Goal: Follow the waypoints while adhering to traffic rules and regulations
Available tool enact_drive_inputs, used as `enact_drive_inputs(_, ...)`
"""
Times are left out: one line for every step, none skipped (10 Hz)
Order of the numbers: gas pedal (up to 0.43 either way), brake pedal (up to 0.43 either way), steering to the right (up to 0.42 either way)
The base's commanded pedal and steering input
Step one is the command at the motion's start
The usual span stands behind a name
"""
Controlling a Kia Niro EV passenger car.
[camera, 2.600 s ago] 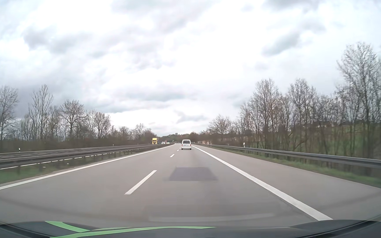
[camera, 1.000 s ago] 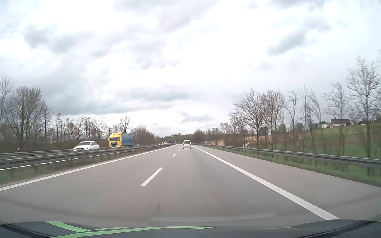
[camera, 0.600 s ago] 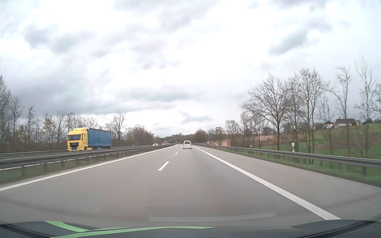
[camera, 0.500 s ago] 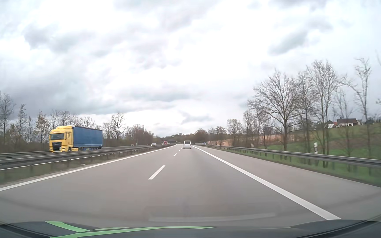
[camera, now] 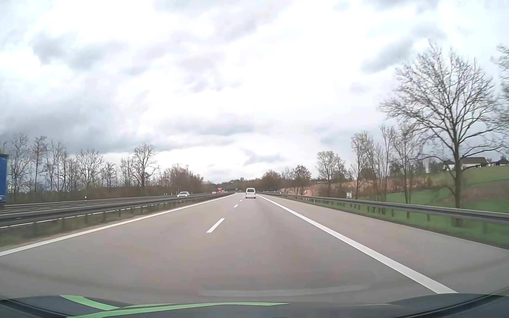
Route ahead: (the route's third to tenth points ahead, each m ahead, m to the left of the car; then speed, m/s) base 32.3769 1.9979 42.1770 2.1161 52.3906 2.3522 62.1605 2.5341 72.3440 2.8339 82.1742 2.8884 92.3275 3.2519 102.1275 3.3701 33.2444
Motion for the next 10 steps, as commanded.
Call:
enact_drive_inputs(0.441,0.0,-0.003)
enact_drive_inputs(0.441,0.0,-0.003)
enact_drive_inputs(0.441,0.0,-0.003)
enact_drive_inputs(0.441,0.0,-0.003)
enact_drive_inputs(0.441,0.0,-0.003)
enact_drive_inputs(0.441,0.0,-0.003)
enact_drive_inputs(0.441,0.0,-0.003)
enact_drive_inputs(0.441,0.0,-0.003)
enact_drive_inputs(0.441,0.0,-0.003)
enact_drive_inputs(0.441,0.0,-0.003)
